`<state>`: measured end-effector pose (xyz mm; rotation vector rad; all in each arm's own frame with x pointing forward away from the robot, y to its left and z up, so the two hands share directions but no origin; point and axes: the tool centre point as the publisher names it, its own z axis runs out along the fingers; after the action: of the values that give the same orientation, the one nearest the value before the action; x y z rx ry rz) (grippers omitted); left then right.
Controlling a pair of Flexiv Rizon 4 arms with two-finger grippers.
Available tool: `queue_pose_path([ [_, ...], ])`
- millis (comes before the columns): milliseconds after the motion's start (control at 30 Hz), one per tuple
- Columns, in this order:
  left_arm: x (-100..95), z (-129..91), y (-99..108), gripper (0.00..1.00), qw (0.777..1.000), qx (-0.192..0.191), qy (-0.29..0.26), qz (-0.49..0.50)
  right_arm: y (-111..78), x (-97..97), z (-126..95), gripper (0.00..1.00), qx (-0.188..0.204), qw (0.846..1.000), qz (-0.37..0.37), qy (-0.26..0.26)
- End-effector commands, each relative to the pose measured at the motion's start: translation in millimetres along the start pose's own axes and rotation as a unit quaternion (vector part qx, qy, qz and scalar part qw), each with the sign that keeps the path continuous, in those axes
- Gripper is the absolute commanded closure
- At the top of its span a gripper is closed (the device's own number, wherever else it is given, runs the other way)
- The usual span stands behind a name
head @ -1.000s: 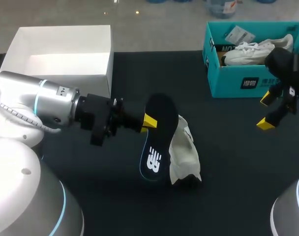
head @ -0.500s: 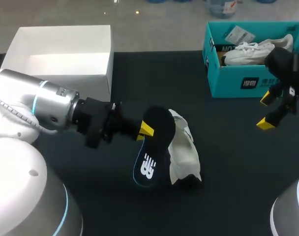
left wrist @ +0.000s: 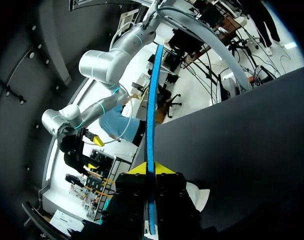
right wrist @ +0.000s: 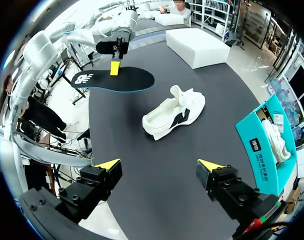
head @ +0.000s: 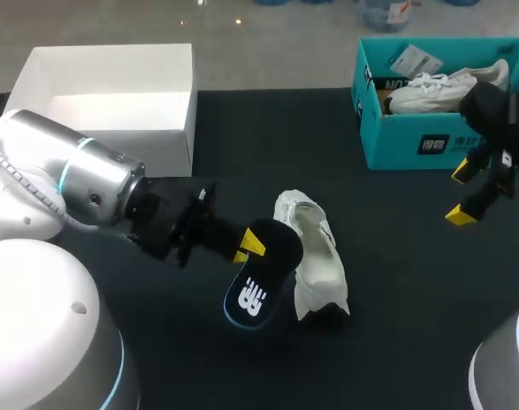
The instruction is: Take the shoe out of the shoebox, open the shoe tongue, remove and reinsert the insole, then place the shoe into the shoebox
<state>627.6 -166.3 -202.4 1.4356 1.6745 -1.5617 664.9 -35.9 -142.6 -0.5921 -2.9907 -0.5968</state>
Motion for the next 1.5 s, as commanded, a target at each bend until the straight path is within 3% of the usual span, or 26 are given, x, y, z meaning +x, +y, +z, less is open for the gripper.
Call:
queue_pose_path([
  [33,8.0,10.9,-1.4,1.0,1.0,0.01,0.0,-0.013,1.7,-1.8,0.4,0.0,0.002,1.0,0.0,0.002],
  [267,22.0,27.7,-1.8,1.0,0.999,0.023,0.007,-0.047,1.7,-1.8,0.4,0.0,0.002,1.0,0.0,0.002],
  [733,27.2,55.8,28.8,1.0,0.997,0.011,0.007,-0.079,1.7,-1.8,0.4,0.0,0.002,1.0,0.0,0.002],
  [1067,29.0,58.7,49.8,1.0,0.996,-0.016,0.007,-0.086,1.7,-1.8,0.4,0.0,0.002,1.0,0.0,0.002],
  [1500,35.0,57.6,56.8,1.0,0.995,-0.028,0.014,-0.094,1.7,-1.8,0.4,0.0,0.002,1.0,0.0,0.002],
])
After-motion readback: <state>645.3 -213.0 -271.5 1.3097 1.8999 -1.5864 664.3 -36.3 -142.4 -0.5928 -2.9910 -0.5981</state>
